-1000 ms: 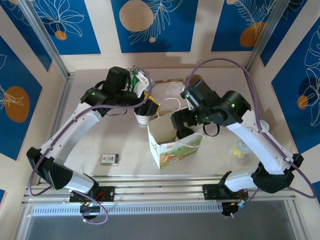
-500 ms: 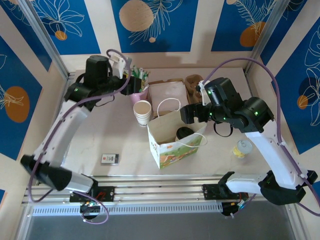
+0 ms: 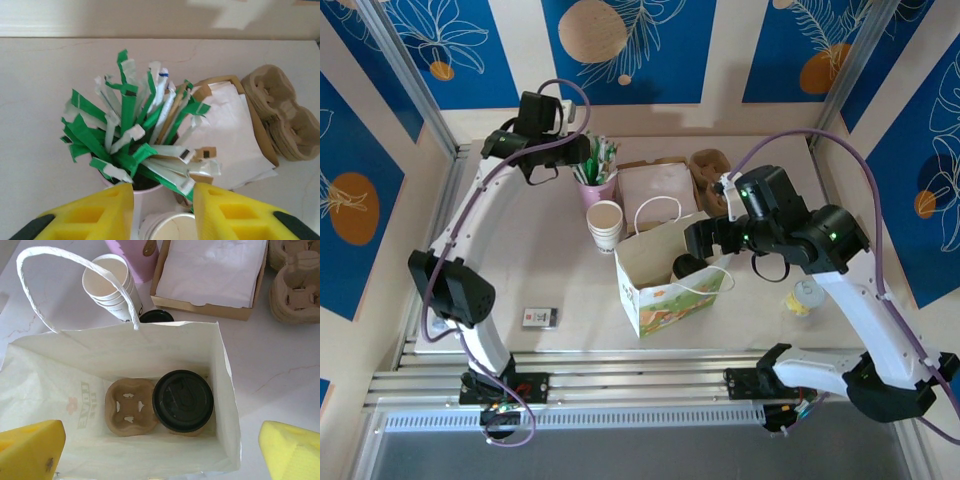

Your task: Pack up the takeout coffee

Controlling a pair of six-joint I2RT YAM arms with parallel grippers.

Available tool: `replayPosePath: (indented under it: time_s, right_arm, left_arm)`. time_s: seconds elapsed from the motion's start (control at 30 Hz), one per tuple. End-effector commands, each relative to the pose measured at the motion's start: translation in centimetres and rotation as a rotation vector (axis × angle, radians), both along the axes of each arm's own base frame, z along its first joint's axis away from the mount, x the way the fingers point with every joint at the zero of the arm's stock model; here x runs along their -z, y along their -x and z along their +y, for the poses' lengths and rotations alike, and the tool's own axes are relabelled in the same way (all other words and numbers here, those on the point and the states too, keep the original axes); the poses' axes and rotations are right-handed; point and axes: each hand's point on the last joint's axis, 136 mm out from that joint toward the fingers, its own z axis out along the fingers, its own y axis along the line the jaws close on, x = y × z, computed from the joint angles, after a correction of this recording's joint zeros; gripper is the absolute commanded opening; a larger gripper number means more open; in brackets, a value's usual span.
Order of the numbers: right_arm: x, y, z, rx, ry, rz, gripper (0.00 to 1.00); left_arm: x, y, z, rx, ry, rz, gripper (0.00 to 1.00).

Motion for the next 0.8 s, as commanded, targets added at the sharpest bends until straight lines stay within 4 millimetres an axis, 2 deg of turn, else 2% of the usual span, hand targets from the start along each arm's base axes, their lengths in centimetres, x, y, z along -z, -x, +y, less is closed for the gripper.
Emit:
replayPosePath:
  time_s: [0.0, 0.53, 0.77]
  right_arm:
    - [-0.1, 0.4, 0.1, -0.035, -0.013, -0.008, 0.99]
    - [1.0, 0.8, -0.2, -0.048, -0.02, 0.007, 0.99]
    - [1.0, 0.9, -0.4, -0.045, -0.023, 0.005, 0.99]
  left_arm:
    - [0.9, -1.0, 1.7, -0.078, -0.054, 0.034, 0.33]
    - [3.6, -2.1, 2.8, -0.129, -0.155, 0.102, 0.24]
    - [3.5, -2.2, 2.9, -0.133, -0.162, 0.095, 0.24]
